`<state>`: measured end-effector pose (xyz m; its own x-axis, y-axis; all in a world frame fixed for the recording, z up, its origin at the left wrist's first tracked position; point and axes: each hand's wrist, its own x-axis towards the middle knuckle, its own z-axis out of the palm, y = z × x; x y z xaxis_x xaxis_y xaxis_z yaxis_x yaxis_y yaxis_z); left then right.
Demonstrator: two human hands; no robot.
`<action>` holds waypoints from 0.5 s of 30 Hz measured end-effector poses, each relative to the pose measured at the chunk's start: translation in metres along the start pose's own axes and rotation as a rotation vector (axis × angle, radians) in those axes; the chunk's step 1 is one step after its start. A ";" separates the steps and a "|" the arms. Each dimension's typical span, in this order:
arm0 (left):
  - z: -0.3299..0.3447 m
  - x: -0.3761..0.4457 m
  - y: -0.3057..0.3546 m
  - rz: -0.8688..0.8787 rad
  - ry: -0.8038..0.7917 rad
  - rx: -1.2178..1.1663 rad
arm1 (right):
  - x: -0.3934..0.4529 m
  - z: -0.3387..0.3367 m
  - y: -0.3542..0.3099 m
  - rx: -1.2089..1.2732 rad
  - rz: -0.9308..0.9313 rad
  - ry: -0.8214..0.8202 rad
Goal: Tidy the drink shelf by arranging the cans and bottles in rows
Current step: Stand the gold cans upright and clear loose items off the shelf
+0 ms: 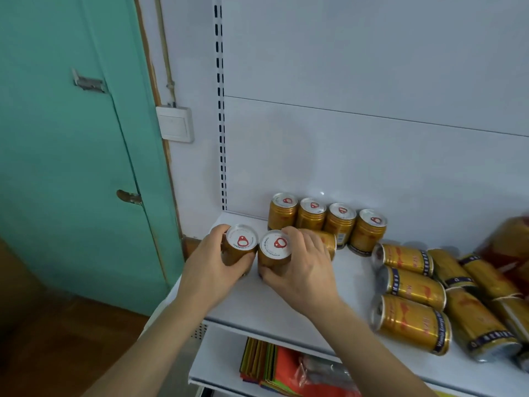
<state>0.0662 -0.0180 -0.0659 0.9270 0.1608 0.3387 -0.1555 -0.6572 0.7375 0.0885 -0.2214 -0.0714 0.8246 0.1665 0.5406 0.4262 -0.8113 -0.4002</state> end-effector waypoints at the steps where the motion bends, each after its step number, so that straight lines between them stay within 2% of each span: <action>1: -0.002 0.006 -0.006 0.013 -0.022 -0.008 | 0.002 0.004 -0.002 -0.021 0.010 -0.006; 11: 0.004 0.041 -0.036 0.092 -0.197 -0.030 | 0.007 0.019 -0.010 -0.211 0.119 0.002; 15: 0.004 0.041 -0.032 0.135 -0.189 0.062 | 0.004 0.016 -0.013 -0.308 0.113 -0.028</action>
<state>0.1110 0.0062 -0.0777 0.9477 -0.0686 0.3117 -0.2663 -0.7083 0.6537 0.0923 -0.2012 -0.0763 0.8719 0.0772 0.4835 0.2022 -0.9561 -0.2121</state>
